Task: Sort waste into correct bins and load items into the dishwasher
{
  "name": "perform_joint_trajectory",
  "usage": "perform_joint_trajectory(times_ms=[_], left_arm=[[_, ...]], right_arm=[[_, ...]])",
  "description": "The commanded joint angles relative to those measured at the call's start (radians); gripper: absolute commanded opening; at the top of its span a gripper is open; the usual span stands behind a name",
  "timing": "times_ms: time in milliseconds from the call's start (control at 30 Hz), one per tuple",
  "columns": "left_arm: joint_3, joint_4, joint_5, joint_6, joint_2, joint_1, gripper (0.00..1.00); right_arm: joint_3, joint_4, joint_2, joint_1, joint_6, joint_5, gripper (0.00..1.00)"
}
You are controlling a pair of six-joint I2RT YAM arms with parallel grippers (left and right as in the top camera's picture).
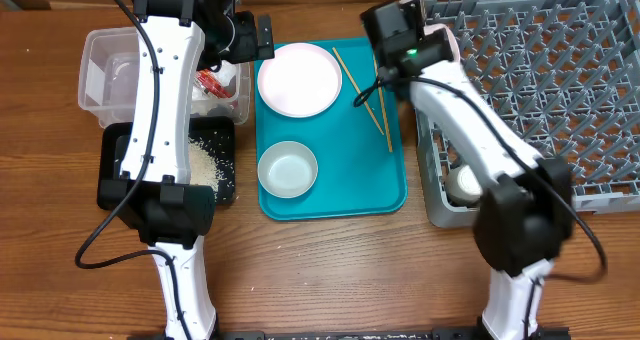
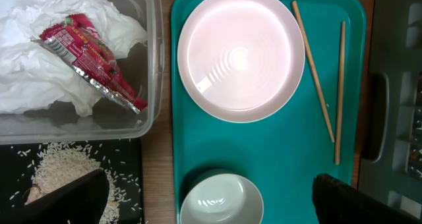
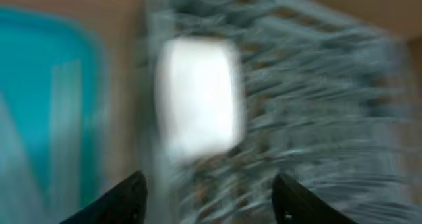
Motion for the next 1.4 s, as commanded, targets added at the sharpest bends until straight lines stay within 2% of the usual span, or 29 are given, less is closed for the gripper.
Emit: perform_joint_trajectory(times_ms=[0, 100, 167, 267, 400, 533, 700, 767, 933, 1033, 1133, 1267, 1367], left_arm=[[0.019, -0.001, -0.007, 0.000, -0.007, -0.002, 1.00], [0.019, -0.001, -0.007, 0.000, -0.007, -0.002, 1.00], [0.019, -0.001, -0.007, 0.000, -0.007, -0.002, 1.00], [0.019, -0.001, -0.007, 0.000, -0.007, -0.002, 1.00], [0.019, -0.001, -0.007, 0.000, -0.007, -0.002, 1.00], [0.019, -0.001, -0.007, 0.000, -0.007, -0.002, 1.00], [0.019, -0.001, -0.007, 0.000, -0.007, -0.002, 1.00], [0.019, -0.001, -0.007, 0.000, -0.007, -0.002, 1.00], [0.019, -0.001, -0.006, 0.000, -0.007, -0.003, 1.00], [0.019, -0.001, -0.007, 0.000, -0.007, -0.003, 1.00], [0.019, -0.001, -0.007, 0.000, -0.007, 0.000, 1.00], [0.019, -0.001, -0.007, 0.000, -0.007, -0.005, 1.00], [0.019, -0.001, -0.006, 0.000, -0.007, -0.008, 1.00]], right_arm=[[0.012, -0.052, -0.055, 0.001, 0.157, -0.637, 0.64], [-0.026, -0.049, -0.029, 0.006, 0.269, -0.905, 0.64], [-0.077, -0.021, -0.014, 0.025, 0.324, -0.983, 0.64], [-0.155, 0.013, -0.004, 0.070, 0.369, -0.987, 0.60], [-0.257, 0.085, -0.004, 0.142, 0.388, -0.978, 0.51], [-0.356, 0.161, -0.004, 0.191, 0.509, -0.896, 0.43], [-0.419, 0.211, -0.004, 0.204, 0.565, -0.862, 0.24], [-0.418, 0.211, -0.005, 0.195, 0.565, -0.862, 0.04], [-0.389, 0.156, -0.030, 0.155, 0.559, -0.849, 0.04], [-0.323, 0.068, -0.108, 0.108, 0.534, -0.758, 0.04], [-0.236, -0.034, -0.222, 0.048, 0.506, -0.576, 0.04], [-0.134, -0.090, -0.383, -0.030, 0.496, -0.222, 0.04], [-0.129, -0.058, -0.467, -0.076, 0.397, 0.055, 0.04]])
